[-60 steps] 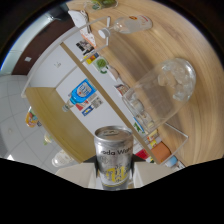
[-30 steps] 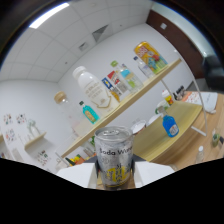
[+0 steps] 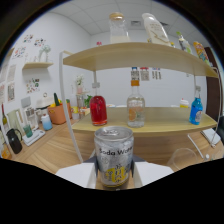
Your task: Make me a cup of Mojito.
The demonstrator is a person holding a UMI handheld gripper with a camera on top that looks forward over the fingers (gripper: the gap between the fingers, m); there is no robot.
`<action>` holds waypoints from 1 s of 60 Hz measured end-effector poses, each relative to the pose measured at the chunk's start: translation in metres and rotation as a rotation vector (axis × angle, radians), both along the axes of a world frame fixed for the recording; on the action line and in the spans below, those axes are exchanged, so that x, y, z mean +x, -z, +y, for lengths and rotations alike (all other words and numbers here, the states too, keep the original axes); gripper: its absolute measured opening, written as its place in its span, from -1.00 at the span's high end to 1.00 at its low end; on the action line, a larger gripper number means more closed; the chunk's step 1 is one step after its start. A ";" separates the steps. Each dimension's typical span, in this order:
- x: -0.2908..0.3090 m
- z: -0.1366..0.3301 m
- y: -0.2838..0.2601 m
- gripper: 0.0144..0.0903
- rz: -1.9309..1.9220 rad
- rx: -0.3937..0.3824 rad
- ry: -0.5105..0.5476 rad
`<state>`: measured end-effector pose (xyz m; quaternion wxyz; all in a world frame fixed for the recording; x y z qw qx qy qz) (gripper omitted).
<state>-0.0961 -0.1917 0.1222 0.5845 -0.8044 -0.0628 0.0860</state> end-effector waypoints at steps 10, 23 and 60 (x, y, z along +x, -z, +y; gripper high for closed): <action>-0.003 0.002 0.024 0.02 0.009 -0.025 0.003; -0.005 0.003 0.041 -0.02 0.011 -0.014 -0.001; 0.008 -0.047 0.026 -0.87 -0.037 -0.140 0.138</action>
